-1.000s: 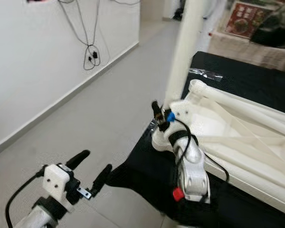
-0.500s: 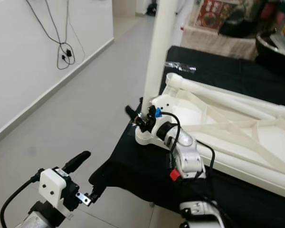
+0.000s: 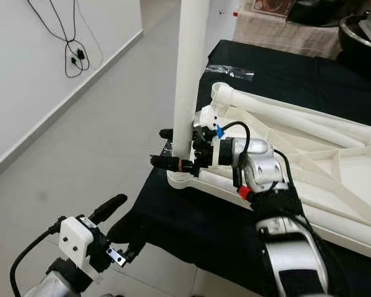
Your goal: Building children table
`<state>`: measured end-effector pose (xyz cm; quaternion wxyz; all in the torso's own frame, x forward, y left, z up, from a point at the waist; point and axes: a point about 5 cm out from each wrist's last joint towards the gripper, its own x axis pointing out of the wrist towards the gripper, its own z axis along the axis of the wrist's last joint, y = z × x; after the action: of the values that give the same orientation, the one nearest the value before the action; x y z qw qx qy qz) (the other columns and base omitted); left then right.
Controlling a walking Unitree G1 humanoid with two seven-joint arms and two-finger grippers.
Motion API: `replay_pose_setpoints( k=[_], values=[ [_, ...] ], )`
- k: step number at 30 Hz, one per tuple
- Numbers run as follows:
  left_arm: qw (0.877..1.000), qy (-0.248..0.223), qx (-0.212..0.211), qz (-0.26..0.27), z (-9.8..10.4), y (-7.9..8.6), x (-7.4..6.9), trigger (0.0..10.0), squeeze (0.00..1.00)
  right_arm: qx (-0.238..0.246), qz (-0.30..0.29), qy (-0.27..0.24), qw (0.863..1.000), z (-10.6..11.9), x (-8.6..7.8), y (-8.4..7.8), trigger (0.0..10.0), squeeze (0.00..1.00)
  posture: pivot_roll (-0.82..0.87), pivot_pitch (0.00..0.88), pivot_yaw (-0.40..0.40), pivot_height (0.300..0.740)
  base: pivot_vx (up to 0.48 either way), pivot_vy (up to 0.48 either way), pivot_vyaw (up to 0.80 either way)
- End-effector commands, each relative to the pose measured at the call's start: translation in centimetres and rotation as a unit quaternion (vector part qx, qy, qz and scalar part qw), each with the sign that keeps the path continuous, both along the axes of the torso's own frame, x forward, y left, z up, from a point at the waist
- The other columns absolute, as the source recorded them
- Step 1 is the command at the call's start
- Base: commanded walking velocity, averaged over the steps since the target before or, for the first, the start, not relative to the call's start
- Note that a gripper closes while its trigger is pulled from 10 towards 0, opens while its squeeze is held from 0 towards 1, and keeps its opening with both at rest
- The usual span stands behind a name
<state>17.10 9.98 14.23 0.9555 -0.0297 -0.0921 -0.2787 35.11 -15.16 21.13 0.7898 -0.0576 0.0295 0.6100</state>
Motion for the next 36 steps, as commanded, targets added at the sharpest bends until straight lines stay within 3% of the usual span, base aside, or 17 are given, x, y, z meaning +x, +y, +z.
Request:
replay_pose_setpoints(
  k=[1, 11, 17, 18, 19, 20, 21, 22, 24, 25, 27, 28, 31, 32, 33, 35, 36],
  values=[
    [1.0, 0.009, 0.004, -0.002, -0.2, -0.2, -0.3, 10.0, 0.0, -0.001, 0.019, 0.011, 1.0, -0.2, 0.3, -0.1, 0.0, 0.0, 0.1, 0.164, -0.023, 0.74, 0.0, 0.0, 0.0],
    [1.0, 0.011, -0.001, -0.006, -0.2, -0.6, -0.3, 10.0, 0.0, -0.021, 0.051, 0.043, 0.998, -1.1, -0.1, -1.6, 0.0, 0.0, 0.1, 0.172, -0.031, 0.74, 0.0, 0.0, 0.0],
    [1.0, 0.015, -0.005, -0.004, -0.3, -0.5, -0.3, 10.0, 0.0, -0.01, -0.037, 0.027, 0.999, -3.9, -1.5, -1.8, 0.0, 0.0, 0.06, 0.183, -0.029, 0.74, 0.0, 0.0, 0.0],
    [1.0, 0.016, -0.005, -0.005, -0.3, -0.4, -0.4, 10.0, 0.0, -0.024, -0.152, 0.021, 0.988, -6.2, -2.4, -0.5, 0.0, 0.0, 0.06, 0.186, -0.024, 0.74, 0.0, 0.0, 0.0],
    [1.0, 0.016, -0.003, -0.006, -0.3, -0.2, -0.4, 10.0, 0.0, -0.026, -0.335, 0.013, 0.942, -7.4, -3.1, -0.1, 0.0, 0.0, 0.06, 0.19, -0.023, 0.74, 0.0, 0.0, 0.0],
    [1.0, 0.017, -0.001, -0.007, -0.3, -0.1, -0.4, 10.0, 0.0, -0.023, -0.501, 0.032, 0.865, -8.3, -4.8, -0.7, 0.0, 0.0, 0.05, 0.196, -0.021, 0.74, 0.0, 0.0, 0.0],
    [1.0, 0.017, -0.001, -0.007, -0.3, -0.1, -0.4, 10.0, 0.0, -0.023, -0.501, 0.032, 0.865, -8.3, -4.8, -0.7, 0.0, 0.0, 0.05, 0.196, -0.021, 0.74, 0.0, 0.0, 0.0],
    [1.0, 0.017, 0.0, -0.009, -0.3, 0.0, -0.3, 10.0, 0.0, -0.026, -0.559, 0.021, 0.828, -8.4, -6.8, -0.8, 0.0, 0.0, 0.06, 0.193, -0.022, 0.74, 0.0, 0.0, 0.0],
    [1.0, 0.016, 0.002, -0.01, -0.3, 0.0, -0.2, 10.0, 0.0, -0.024, -0.573, 0.011, 0.819, -8.1, -7.8, -0.7, 0.0, 0.0, 0.06, 0.193, -0.022, 0.74, 0.0, 0.0, 0.0],
    [1.0, 0.016, 0.002, -0.011, -0.3, 0.0, -0.2, 10.0, 0.0, -0.025, -0.54, -0.004, 0.841, -7.9, -7.8, -0.1, 0.0, 0.0, 0.04, 0.186, -0.019, 0.74, 0.0, 0.0, 0.0],
    [1.0, 0.016, 0.002, -0.011, -0.3, 0.0, -0.2, 10.0, 0.0, -0.025, -0.54, -0.004, 0.841, -7.9, -7.8, -0.1, 0.0, 0.0, 0.04, 0.186, -0.019, 0.74, 0.0, 0.0, 0.0],
    [1.0, 0.016, 0.003, -0.013, -0.4, -0.1, -0.1, 10.0, 0.0, -0.031, -0.509, -0.016, 0.86, -7.8, -7.3, 0.3, 0.0, 0.0, 0.05, 0.18, -0.033, 0.74, 0.0, 0.0, 0.0],
    [1.0, 0.015, 0.003, -0.014, -0.4, -0.2, -0.1, 10.0, 0.0, -0.029, -0.49, -0.01, 0.871, -7.6, -6.6, 0.6, 0.0, 0.0, 0.06, 0.18, -0.043, 0.74, 0.0, 0.0, 0.0],
    [1.0, 0.015, 0.002, -0.012, -0.4, -0.2, 0.0, 10.0, 0.0, -0.022, -0.469, -0.002, 0.883, -7.3, -5.9, 1.0, 2.2, 0.0, 0.06, 0.18, -0.041, 0.74, 0.0, 0.0, 0.0],
    [1.0, 0.015, 0.002, -0.01, -0.4, -0.2, 0.0, 10.0, 0.0, -0.007, -0.454, -0.005, 0.891, -6.6, -5.5, 1.4, 10.0, 0.0, 0.06, 0.181, -0.041, 0.74, 0.0, 0.0, 0.0],
    [1.0, 0.015, 0.001, -0.009, -0.4, -0.2, 0.0, 10.0, 0.0, 0.003, -0.446, -0.007, 0.895, -6.1, -5.4, 1.7, 10.0, 0.0, 0.06, 0.181, -0.041, 0.74, 0.0, 0.0, 0.0],
    [1.0, 0.016, 0.001, -0.009, -0.5, -0.2, 0.1, 10.0, 0.0, 0.059, -0.383, -0.028, 0.921, -4.0, -5.3, 2.8, 10.0, 1.0, 0.06, 0.179, -0.041, 0.74, 0.0, 0.0, 0.0]
  ],
)
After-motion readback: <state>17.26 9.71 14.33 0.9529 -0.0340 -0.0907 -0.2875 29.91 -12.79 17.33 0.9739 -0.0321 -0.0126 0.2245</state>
